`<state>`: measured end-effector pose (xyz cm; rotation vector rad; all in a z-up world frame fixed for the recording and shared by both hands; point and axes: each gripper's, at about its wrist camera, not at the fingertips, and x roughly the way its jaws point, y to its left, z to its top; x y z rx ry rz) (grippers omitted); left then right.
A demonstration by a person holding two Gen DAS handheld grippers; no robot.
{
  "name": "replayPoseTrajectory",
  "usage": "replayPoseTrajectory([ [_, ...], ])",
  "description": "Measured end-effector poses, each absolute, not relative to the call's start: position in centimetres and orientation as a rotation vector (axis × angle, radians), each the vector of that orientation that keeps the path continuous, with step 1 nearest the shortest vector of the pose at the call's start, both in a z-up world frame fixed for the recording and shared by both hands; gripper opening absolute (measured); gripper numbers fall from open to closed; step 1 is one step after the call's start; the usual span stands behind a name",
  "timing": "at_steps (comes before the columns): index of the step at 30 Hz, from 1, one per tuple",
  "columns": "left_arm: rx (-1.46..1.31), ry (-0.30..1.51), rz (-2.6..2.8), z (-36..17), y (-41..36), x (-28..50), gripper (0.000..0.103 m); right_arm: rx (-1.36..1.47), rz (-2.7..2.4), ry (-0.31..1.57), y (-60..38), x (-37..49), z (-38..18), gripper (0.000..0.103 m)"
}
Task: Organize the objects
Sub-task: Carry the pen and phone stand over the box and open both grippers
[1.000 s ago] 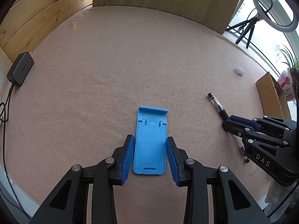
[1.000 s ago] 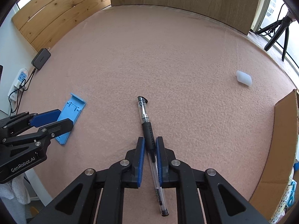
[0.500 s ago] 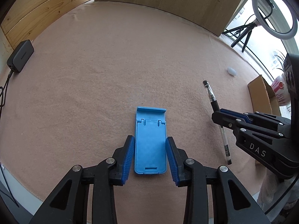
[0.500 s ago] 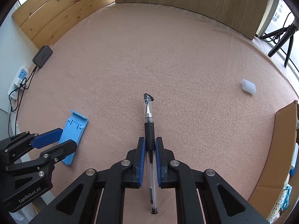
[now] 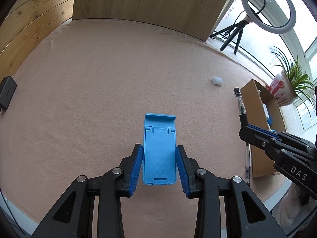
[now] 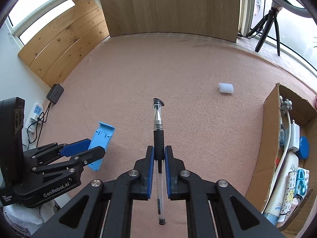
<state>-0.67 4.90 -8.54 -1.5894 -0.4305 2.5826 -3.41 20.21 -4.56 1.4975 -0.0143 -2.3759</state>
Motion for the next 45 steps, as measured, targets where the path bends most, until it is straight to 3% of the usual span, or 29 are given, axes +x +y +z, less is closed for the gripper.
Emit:
replayPoseTrajectory([
  [18,-1.408,-0.227,2.447,-4.3,16.4,-8.6,0.037,1.462,-2.656,-0.290,32.2,-0.6,-0.4,0.009],
  [45,-1.329,0.030,2.274,-3.5,33.6,-15.4,0.037,1.529,-2.795,-0.377,40.8,1.0,-1.5,0.010],
])
